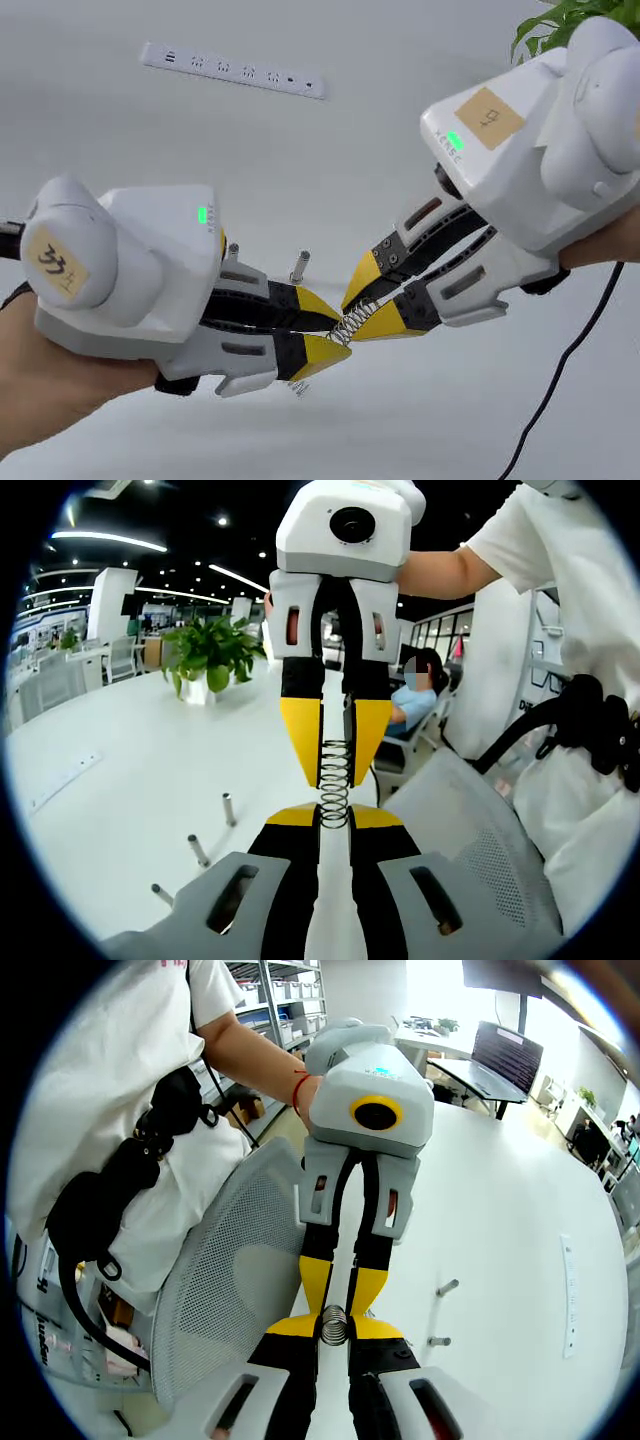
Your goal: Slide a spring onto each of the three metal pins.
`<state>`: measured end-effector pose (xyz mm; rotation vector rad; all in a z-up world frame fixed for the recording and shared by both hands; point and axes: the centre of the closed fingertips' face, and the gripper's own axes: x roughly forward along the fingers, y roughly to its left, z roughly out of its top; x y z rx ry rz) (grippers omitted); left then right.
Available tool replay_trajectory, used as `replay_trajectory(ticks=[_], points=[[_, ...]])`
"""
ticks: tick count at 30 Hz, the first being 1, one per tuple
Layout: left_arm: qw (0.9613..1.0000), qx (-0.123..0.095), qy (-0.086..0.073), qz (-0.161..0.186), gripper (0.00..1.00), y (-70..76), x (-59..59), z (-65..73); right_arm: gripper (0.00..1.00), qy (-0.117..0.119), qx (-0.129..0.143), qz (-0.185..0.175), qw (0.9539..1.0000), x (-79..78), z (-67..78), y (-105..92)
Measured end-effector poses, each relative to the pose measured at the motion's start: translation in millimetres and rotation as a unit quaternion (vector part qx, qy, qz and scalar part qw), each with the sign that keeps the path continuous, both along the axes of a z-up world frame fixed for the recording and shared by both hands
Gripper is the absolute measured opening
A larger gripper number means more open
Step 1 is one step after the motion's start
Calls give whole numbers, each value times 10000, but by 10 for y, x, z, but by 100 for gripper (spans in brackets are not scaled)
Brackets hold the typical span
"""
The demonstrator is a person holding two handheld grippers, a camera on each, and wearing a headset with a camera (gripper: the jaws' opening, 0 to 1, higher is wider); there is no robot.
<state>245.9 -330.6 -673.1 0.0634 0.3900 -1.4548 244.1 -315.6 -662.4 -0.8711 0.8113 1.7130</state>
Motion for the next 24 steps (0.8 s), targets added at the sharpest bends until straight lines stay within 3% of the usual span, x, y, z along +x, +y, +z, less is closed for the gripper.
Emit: replay_trajectory(ticks=[5,11,24], points=[[10000,-4,24,40,8,34,5,-20,6,1,20,-18,10000,10,7,19],[9998,49,-61,189,18,137,24,-89,6,-47,71,-102,9999,76,56,41],[9949,141,-307,950,62,580,180,-276,6,-405,85,-412,9983,340,151,210]])
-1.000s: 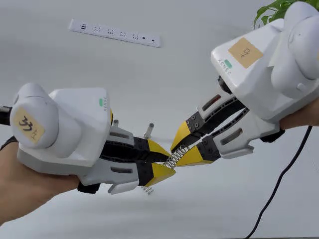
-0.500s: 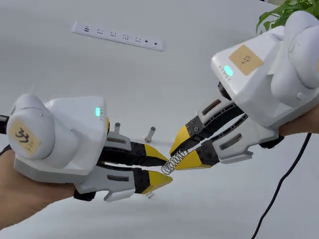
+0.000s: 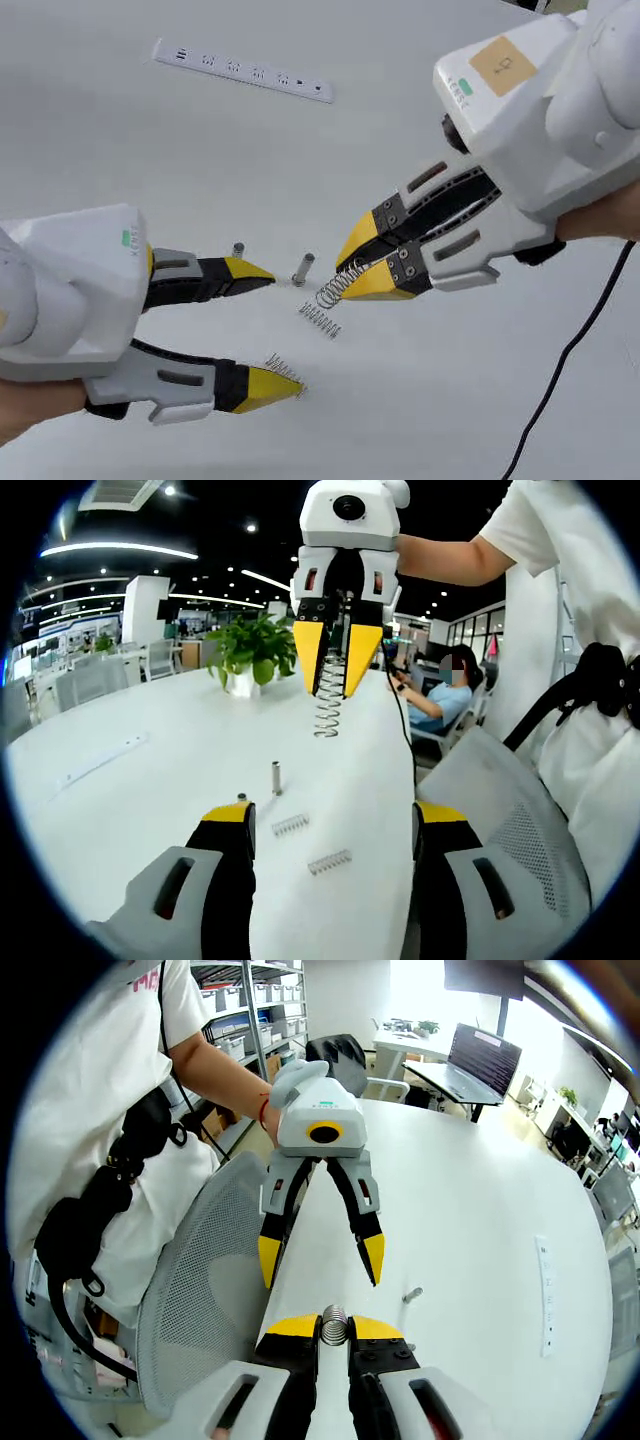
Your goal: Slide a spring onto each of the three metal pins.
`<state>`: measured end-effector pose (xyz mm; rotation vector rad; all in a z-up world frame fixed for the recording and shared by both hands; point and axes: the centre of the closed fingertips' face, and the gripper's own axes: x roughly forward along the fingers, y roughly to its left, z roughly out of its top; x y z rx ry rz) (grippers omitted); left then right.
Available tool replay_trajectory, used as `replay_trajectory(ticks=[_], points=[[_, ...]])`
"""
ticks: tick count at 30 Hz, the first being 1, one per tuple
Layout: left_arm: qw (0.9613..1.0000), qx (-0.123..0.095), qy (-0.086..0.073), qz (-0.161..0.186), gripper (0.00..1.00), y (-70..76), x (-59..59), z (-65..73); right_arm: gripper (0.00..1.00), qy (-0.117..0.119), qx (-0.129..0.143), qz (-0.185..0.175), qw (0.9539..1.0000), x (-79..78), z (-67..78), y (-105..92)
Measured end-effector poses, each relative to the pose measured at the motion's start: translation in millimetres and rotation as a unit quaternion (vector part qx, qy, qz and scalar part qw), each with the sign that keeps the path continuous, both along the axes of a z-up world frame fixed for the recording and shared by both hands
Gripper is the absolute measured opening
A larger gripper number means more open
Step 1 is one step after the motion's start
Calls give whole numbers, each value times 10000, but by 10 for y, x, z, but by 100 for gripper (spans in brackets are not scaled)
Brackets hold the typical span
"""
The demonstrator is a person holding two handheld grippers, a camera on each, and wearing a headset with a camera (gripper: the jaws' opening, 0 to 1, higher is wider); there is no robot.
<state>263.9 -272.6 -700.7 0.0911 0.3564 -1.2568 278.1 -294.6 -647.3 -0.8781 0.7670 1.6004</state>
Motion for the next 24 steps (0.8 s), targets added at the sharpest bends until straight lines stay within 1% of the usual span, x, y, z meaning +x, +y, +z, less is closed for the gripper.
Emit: replay_trajectory(ticks=[2,3,4,5,6,7,8,10,11,12,13,15,17,19,24], points=[[10000,-35,-27,72,70,54,18,-12,6,-29,14,-78,10000,58,0,38],[9998,-55,-119,148,74,100,45,-14,6,-69,17,-119,9999,109,3,75],[9997,-48,-150,181,76,127,55,-22,6,-97,10,-138,9999,134,0,94],[9996,-56,-116,251,78,166,72,-40,6,-155,-6,-170,9997,159,1,132],[9995,-97,-123,279,83,188,80,-42,6,-179,-22,-186,9997,195,-9,153],[9993,-148,-172,306,86,205,91,-36,6,-188,-37,-190,9996,241,-28,173],[9991,-137,-192,364,89,240,106,-54,6,-212,-60,-201,9996,284,-40,212],[9989,-141,-178,408,94,278,117,-78,6,-258,-103,-219,9994,339,-61,258],[9988,-188,-190,421,96,298,117,-83,6,-268,-133,-214,9993,443,-89,287],[9987,-193,-189,441,98,311,121,-92,6,-281,-154,-231,9992,478,-104,308],[9986,-204,-191,442,99,326,119,-103,6,-308,-200,-244,9990,534,-136,336],[9987,-201,-198,428,99,344,105,-124,6,-338,-271,-220,9988,552,-172,399],[9987,-208,-214,421,99,355,97,-138,6,-351,-319,-223,9986,609,-239,376],[9986,-180,-212,444,99,370,103,-163,6,-369,-376,-202,9984,618,-282,414],[9983,-232,-179,511,99,412,107,-199,6,-351,-504,-233,9978,602,-397,521]])
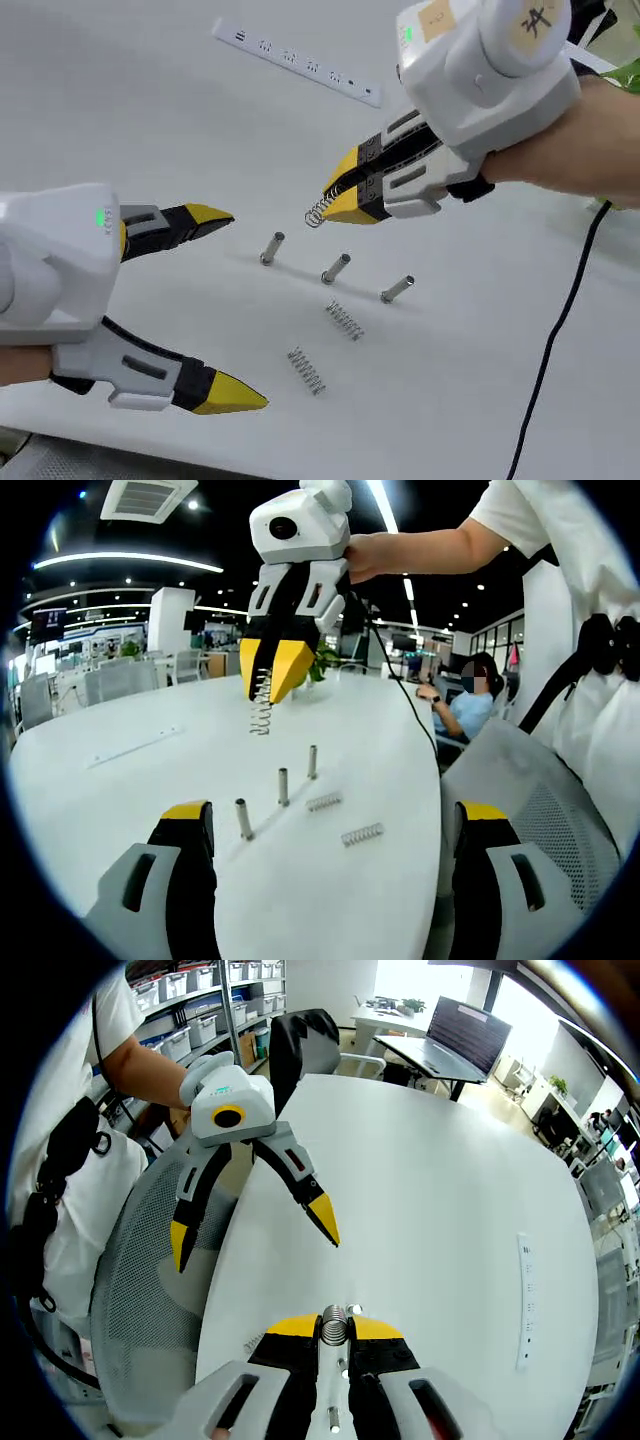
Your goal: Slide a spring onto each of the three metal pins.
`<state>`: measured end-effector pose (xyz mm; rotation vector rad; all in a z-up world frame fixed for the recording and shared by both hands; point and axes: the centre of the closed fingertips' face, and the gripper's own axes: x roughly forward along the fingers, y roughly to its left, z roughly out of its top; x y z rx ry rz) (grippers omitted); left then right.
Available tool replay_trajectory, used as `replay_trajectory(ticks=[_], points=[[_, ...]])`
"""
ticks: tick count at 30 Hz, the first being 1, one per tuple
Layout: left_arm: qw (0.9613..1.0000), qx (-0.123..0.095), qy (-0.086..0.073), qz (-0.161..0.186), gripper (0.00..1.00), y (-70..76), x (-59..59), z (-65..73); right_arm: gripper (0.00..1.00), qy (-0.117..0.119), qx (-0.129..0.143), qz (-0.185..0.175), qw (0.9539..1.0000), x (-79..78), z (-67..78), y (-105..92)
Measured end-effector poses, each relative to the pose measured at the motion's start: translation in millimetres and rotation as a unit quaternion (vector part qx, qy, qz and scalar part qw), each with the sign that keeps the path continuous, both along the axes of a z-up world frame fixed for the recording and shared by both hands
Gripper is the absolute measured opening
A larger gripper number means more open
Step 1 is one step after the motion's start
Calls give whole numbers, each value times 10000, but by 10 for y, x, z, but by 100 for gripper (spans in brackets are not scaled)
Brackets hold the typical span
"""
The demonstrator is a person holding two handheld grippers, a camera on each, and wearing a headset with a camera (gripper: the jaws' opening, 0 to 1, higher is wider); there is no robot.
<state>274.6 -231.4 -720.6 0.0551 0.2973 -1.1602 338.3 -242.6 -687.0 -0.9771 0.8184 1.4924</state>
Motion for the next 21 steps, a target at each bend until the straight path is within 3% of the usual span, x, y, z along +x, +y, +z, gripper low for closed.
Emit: replay_trajectory(ticks=[9,21], points=[[9999,-72,44,111,99,71,23,-33,6,-88,-200,44,9998,208,-341,54],[9998,-138,95,139,99,94,67,-79,6,-52,-376,15,9993,317,-637,73]])
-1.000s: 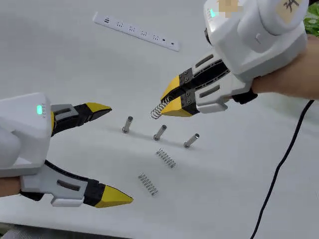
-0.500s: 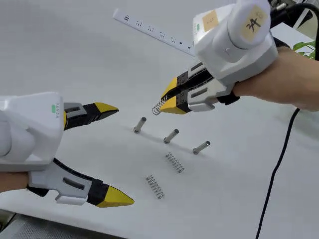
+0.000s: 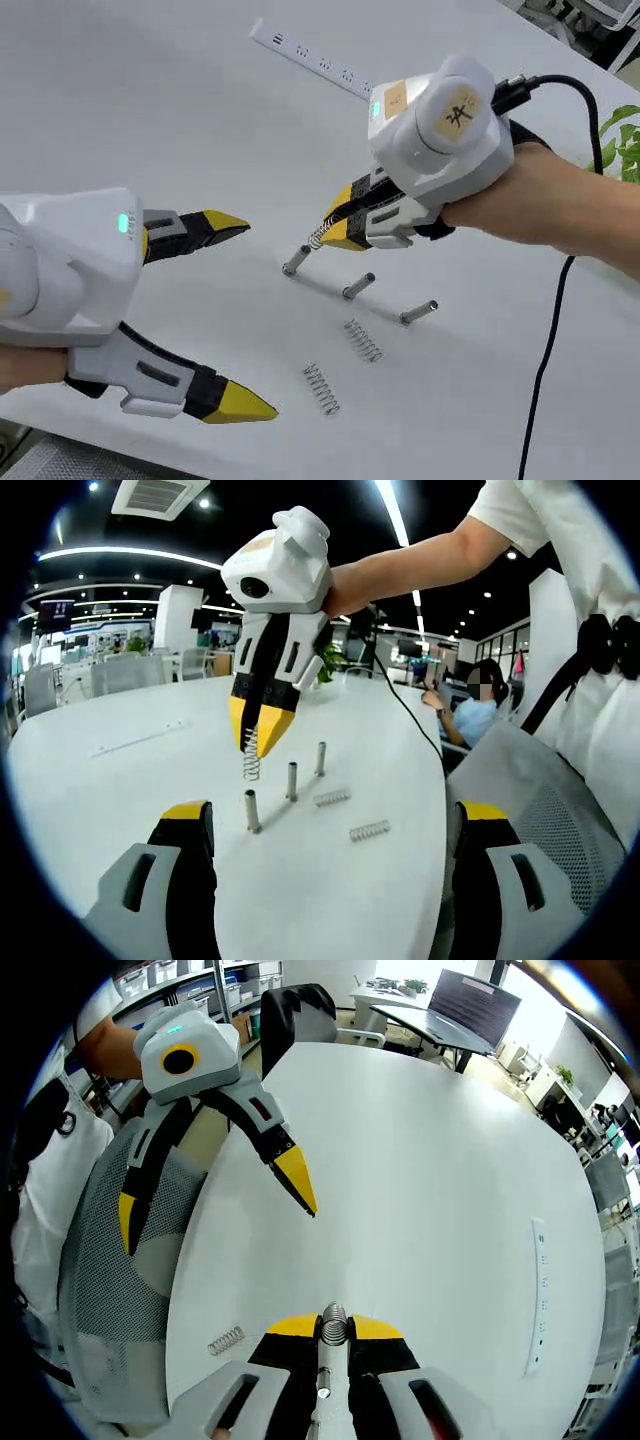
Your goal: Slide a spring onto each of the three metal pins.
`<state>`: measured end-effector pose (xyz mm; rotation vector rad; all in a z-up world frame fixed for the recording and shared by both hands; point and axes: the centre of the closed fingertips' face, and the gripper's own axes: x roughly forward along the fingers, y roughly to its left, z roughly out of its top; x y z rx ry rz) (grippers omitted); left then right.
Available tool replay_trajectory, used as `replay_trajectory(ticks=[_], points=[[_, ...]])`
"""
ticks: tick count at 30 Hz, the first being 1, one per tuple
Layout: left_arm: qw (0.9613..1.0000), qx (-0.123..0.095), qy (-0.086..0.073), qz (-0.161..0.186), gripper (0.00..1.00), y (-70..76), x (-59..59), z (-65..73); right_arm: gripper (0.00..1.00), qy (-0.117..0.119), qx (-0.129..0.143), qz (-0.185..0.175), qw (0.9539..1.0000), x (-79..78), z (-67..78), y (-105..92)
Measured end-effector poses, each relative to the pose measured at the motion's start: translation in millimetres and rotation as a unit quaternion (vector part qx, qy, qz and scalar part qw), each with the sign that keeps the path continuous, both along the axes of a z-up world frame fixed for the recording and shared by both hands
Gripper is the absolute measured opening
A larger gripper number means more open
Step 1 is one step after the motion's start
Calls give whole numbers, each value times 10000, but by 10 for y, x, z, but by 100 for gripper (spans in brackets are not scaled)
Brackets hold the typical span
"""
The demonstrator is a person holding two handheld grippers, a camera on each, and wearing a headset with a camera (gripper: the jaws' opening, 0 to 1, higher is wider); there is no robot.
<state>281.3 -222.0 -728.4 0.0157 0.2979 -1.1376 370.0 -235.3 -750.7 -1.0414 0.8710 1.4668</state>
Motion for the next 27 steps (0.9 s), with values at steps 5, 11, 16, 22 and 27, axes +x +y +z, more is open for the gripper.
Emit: replay_trajectory(ticks=[5,11,16,22,27], points=[[10000,-35,12,-6,99,-10,15,-3,6,-13,-36,20,10000,6,-61,-1],[10000,-66,33,1,99,-20,32,-6,6,-17,-74,28,10000,33,-81,-13],[10000,-87,42,-6,99,-28,37,-4,6,9,-101,28,9999,21,-89,-22],[9999,-108,59,1,99,-38,39,-5,6,28,-108,40,9999,32,-113,-22],[9999,-123,90,-2,99,-46,41,-20,6,58,-116,58,9999,29,-125,-20]])
